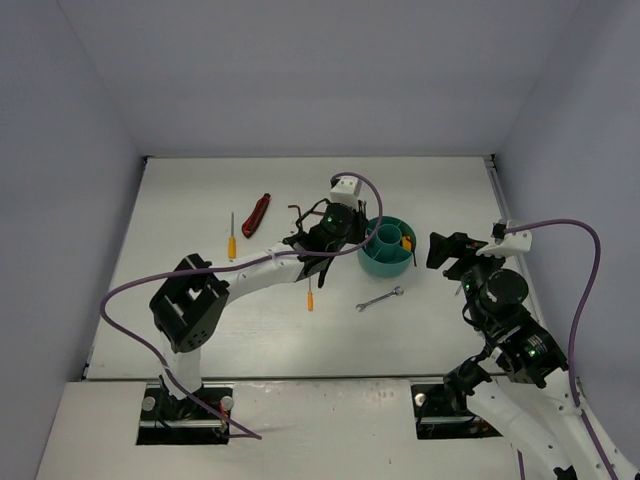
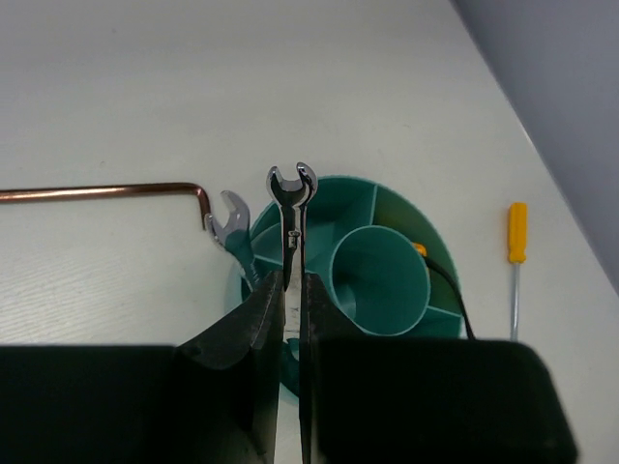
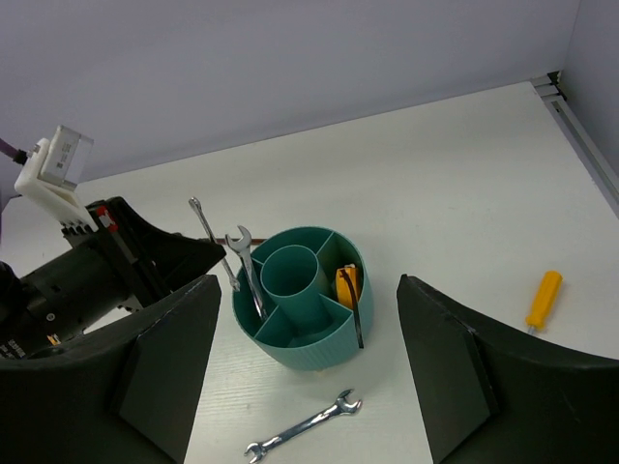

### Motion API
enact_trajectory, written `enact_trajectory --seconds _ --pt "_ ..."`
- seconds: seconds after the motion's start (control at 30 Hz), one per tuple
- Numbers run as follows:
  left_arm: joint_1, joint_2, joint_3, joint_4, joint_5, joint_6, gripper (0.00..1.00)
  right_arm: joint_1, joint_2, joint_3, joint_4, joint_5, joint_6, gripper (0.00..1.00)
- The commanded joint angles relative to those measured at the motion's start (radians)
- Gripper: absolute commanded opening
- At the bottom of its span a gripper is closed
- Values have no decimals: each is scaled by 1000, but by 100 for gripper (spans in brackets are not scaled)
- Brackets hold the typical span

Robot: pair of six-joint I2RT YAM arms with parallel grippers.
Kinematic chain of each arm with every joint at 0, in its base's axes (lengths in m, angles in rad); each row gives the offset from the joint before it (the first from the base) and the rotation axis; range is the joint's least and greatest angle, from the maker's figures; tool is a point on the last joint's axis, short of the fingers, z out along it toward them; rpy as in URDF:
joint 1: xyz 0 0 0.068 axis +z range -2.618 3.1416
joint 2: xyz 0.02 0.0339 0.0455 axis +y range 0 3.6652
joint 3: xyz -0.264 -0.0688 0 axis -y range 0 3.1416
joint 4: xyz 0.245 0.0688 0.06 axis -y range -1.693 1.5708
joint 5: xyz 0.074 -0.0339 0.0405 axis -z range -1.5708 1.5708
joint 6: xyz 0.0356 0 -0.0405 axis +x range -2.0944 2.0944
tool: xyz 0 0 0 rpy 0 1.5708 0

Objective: Sort the tools into containers

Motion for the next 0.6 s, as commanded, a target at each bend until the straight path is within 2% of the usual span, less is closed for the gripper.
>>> enact_trajectory --seconds 0.0,0.47,0.57 --pt "-8 -19 4 81 -50 -26 0 1 11 7 52 32 10 71" --pt "-40 -7 34 57 -42 65 30 1 24 8 51 25 9 72" --pt "-49 -33 47 10 -31 137 32 1 26 11 49 26 8 72"
